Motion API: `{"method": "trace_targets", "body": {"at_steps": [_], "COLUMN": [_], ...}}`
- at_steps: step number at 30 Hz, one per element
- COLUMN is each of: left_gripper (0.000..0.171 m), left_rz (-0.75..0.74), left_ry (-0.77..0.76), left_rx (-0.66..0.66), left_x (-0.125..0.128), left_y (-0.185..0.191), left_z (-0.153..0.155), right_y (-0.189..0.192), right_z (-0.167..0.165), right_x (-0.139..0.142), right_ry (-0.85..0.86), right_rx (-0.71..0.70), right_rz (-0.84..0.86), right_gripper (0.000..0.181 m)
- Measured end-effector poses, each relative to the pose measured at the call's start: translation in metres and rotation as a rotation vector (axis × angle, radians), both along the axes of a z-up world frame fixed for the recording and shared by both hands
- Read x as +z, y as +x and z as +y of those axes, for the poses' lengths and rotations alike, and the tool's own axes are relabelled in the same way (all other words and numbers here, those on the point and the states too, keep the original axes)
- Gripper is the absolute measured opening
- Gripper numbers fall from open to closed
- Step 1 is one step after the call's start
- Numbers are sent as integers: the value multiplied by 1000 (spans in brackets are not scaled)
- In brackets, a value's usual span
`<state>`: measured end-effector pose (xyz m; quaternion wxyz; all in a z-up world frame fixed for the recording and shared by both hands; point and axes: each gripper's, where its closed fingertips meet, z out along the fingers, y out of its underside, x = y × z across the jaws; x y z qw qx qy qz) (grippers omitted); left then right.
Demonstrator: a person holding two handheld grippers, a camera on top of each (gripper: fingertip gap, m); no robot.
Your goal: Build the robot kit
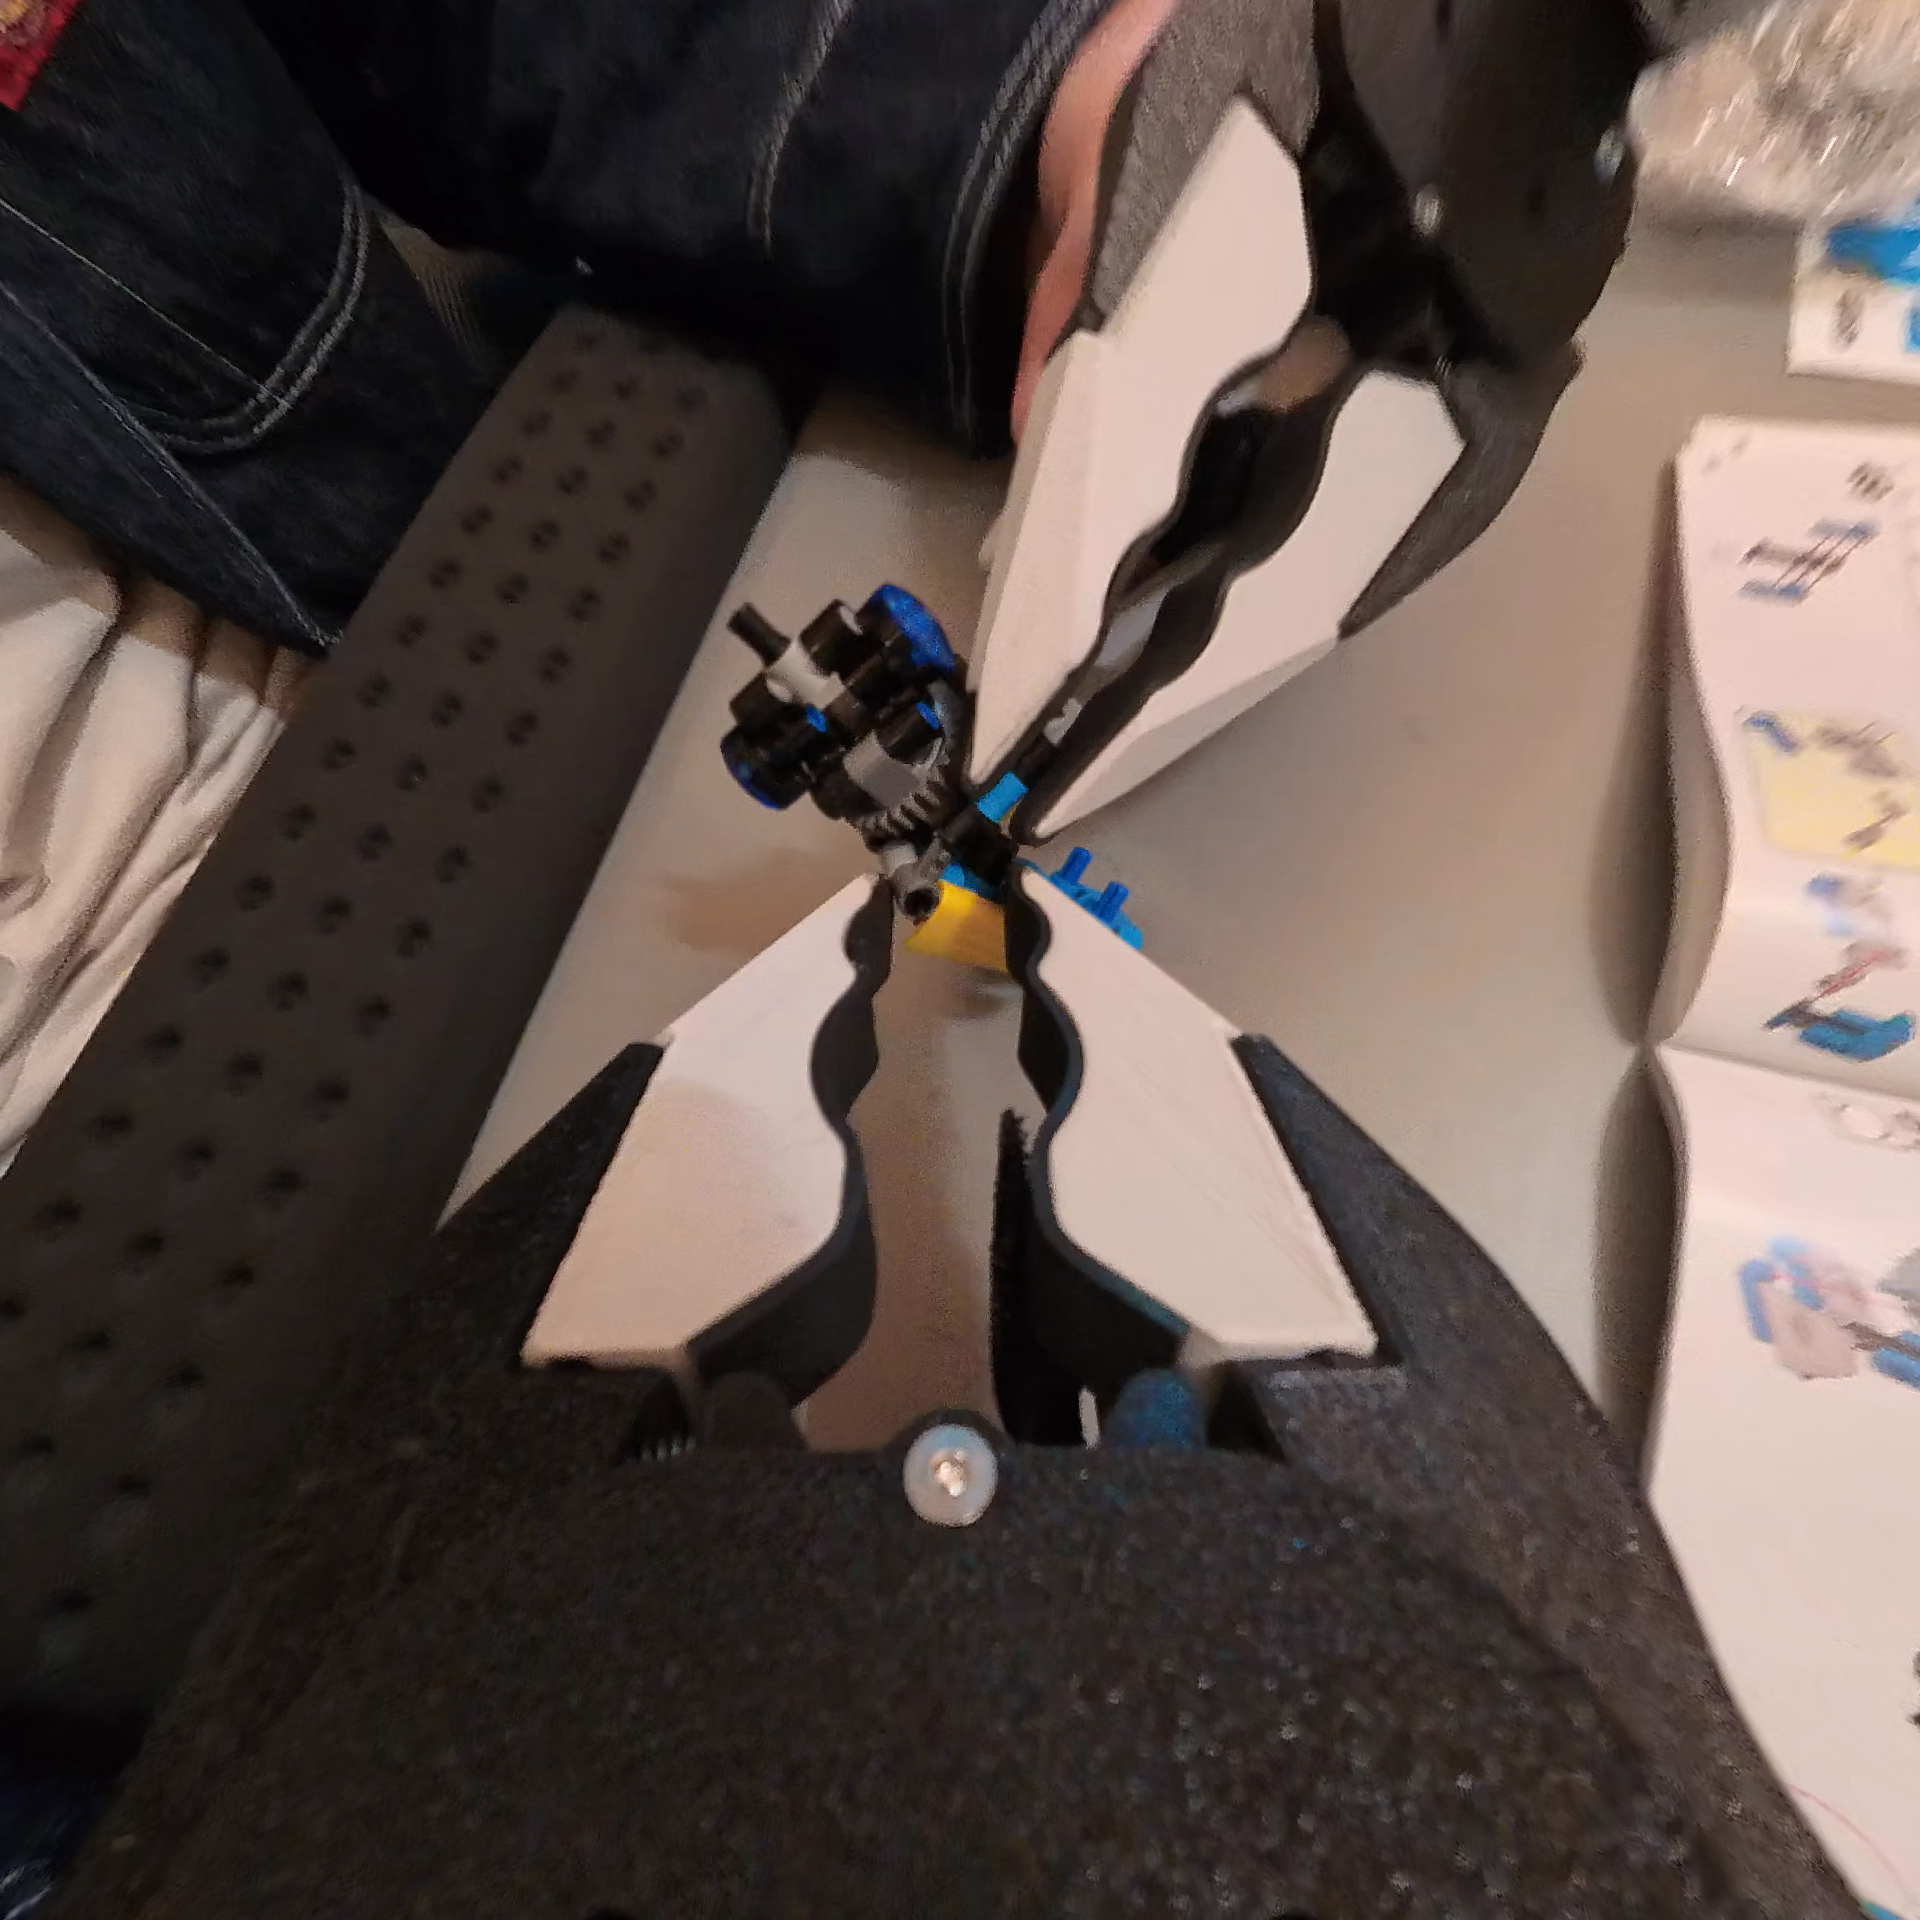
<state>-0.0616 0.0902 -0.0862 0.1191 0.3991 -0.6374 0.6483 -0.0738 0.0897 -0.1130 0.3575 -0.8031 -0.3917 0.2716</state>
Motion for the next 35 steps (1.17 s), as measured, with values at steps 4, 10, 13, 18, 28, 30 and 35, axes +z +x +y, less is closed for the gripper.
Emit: {"method": "trace_targets", "body": {"at_steps": [4,10,13,18,28,30,35], "left_gripper": [7,7,7,6,6,6,0], "left_rz": [6,-43,-54,-90,-232,-267,-334], "left_ry": [99,314,545,619,652,626,576], "left_rx": [28,13,-38,-15,-22,-15,62], "left_x": [-10,-20,-43,-43,-35,-27,-9], "left_y": [4,1,-4,0,2,2,9], "left_z": [1,-7,-19,-24,-33,-34,-35], "right_y": [2,0,2,4,8,7,1], "right_z": [1,0,-4,-8,-14,-15,-15], "right_x": [-13,-17,-38,-38,-29,-21,-8], "right_ry": [-47,-102,-123,-93,-51,-32,35], "right_rx": [-11,-26,-19,-58,-171,-173,-174], "right_rz": [14,64,-43,-51,38,76,121], "right_gripper": [21,22,16,16,27,27,17]}}
